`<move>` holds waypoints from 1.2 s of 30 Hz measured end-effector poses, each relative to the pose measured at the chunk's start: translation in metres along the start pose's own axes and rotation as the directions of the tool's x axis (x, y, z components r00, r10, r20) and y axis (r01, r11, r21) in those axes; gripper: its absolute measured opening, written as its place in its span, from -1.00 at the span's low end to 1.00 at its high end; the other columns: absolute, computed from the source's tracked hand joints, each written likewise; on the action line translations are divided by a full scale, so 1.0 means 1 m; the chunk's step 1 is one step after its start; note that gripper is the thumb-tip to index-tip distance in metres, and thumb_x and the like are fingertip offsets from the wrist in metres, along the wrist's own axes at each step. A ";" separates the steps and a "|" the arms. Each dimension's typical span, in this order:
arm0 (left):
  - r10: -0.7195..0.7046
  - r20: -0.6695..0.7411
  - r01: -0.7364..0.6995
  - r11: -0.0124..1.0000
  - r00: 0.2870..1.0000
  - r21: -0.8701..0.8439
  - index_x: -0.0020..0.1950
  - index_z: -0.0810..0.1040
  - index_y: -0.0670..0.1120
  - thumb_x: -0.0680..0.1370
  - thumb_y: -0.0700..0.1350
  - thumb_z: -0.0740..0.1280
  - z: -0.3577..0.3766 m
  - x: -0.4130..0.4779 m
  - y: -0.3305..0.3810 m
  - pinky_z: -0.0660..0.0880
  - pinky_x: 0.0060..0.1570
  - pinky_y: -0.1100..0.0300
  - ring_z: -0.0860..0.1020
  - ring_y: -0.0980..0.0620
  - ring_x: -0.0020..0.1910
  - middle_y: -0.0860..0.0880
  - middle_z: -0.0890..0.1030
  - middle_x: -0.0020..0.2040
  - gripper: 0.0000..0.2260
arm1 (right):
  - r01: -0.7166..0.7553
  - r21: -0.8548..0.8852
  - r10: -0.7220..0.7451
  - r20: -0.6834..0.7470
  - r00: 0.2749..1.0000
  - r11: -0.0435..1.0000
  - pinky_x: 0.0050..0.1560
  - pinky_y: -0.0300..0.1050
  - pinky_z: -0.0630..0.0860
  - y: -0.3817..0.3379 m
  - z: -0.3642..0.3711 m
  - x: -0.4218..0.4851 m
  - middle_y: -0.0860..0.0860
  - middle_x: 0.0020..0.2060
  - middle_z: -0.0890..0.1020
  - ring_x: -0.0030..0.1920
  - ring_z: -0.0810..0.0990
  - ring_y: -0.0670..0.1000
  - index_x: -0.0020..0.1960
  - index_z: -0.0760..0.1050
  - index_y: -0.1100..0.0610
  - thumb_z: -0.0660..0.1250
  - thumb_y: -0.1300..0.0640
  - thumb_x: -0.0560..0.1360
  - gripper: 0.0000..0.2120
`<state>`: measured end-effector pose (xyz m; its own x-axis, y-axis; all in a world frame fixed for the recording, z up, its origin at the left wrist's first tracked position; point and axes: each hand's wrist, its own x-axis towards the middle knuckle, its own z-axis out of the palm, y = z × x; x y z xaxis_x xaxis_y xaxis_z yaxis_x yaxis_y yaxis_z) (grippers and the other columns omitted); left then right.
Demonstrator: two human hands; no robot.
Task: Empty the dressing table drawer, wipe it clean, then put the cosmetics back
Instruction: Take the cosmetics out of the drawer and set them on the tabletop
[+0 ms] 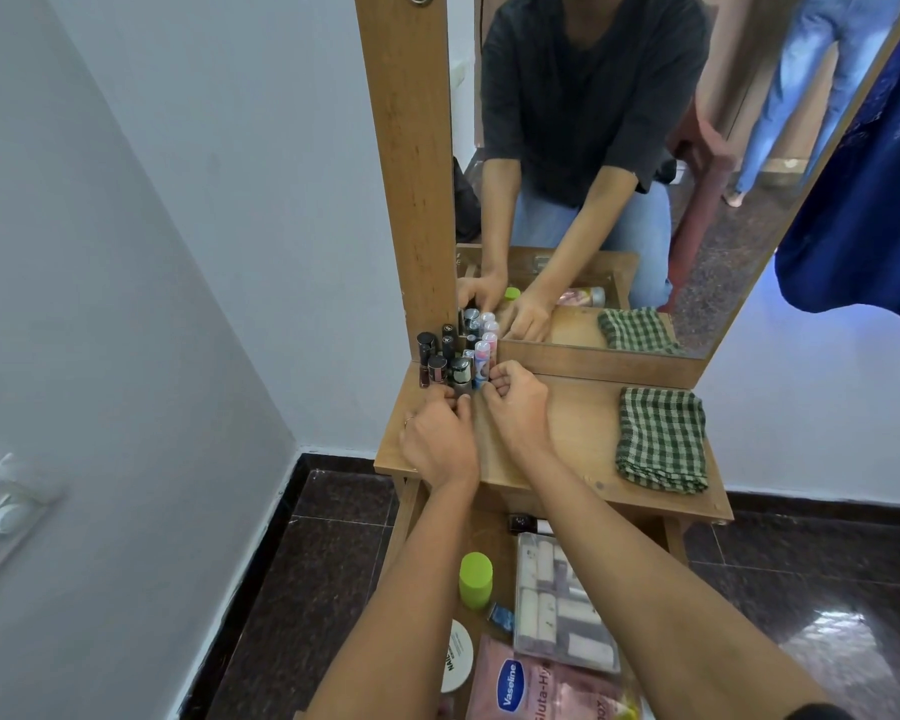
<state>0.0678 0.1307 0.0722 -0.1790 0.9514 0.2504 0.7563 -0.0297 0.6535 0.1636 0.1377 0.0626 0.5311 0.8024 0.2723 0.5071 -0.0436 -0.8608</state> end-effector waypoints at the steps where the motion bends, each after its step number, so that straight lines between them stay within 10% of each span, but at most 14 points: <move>1: 0.003 -0.003 -0.002 1.000 1.000 0.002 0.04 0.57 0.04 0.54 0.06 0.31 0.000 0.000 0.000 0.37 -0.11 0.11 0.56 -0.03 -0.04 0.04 0.67 -0.13 -0.84 | 0.001 -0.001 -0.001 -0.001 1.000 1.000 -0.13 -0.09 0.54 0.000 0.000 0.000 0.05 -0.23 0.59 -0.22 0.54 -0.03 -0.12 0.53 0.18 0.35 0.27 0.43 -0.96; 13: 0.038 -0.002 -0.038 0.999 0.999 -0.013 0.06 0.55 0.00 0.55 0.05 0.30 -0.004 -0.002 0.000 0.37 -0.12 0.12 0.56 -0.04 -0.04 0.02 0.67 -0.12 -0.82 | -0.025 0.067 0.024 0.019 1.000 0.997 -0.21 -0.39 0.45 -0.004 -0.008 -0.002 0.06 -0.18 0.60 -0.22 0.52 -0.08 -0.07 0.52 0.19 0.37 0.32 0.42 -0.88; 24: 0.051 0.086 0.007 0.824 0.995 -0.566 -0.07 0.57 -0.04 0.51 -0.11 0.40 -0.064 -0.039 -0.041 0.41 -0.19 0.51 0.53 0.23 -0.26 0.07 0.59 -0.24 -0.96 | -0.120 0.355 0.079 0.128 0.989 0.927 -0.08 -0.27 0.48 -0.016 -0.048 -0.051 -0.02 -0.18 0.57 -0.16 0.51 -0.10 -0.02 0.51 0.10 0.36 0.35 0.44 -0.80; 30: 0.073 0.214 0.028 0.899 0.974 -0.437 -0.12 0.59 -0.08 0.53 -0.16 0.36 -0.080 -0.073 -0.084 0.41 -0.22 0.45 0.55 0.25 -0.28 0.10 0.60 -0.27 -0.96 | 0.238 0.040 -0.241 0.192 0.951 0.971 -0.31 -0.31 0.35 -0.002 -0.077 -0.140 -0.03 -0.33 0.53 -0.36 0.41 -0.15 -0.18 0.53 0.16 0.33 0.28 0.46 -0.93; 36: 0.107 0.388 -0.008 0.969 0.916 -0.248 -0.07 0.58 -0.04 0.53 -0.15 0.33 -0.086 -0.089 -0.091 0.55 -0.14 0.13 0.58 0.12 -0.21 0.06 0.62 -0.20 -0.95 | -0.144 -0.307 0.205 0.176 0.963 0.941 -0.06 -0.11 0.46 0.051 -0.087 -0.161 0.07 -0.12 0.60 -0.13 0.55 0.00 -0.05 0.60 0.15 0.29 0.15 0.50 -0.87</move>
<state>-0.0389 0.0226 0.0522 0.1610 0.9867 0.0225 0.5781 -0.1128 0.8081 0.1629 -0.0452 0.0119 0.4959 0.8683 0.0101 0.6087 -0.3392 -0.7173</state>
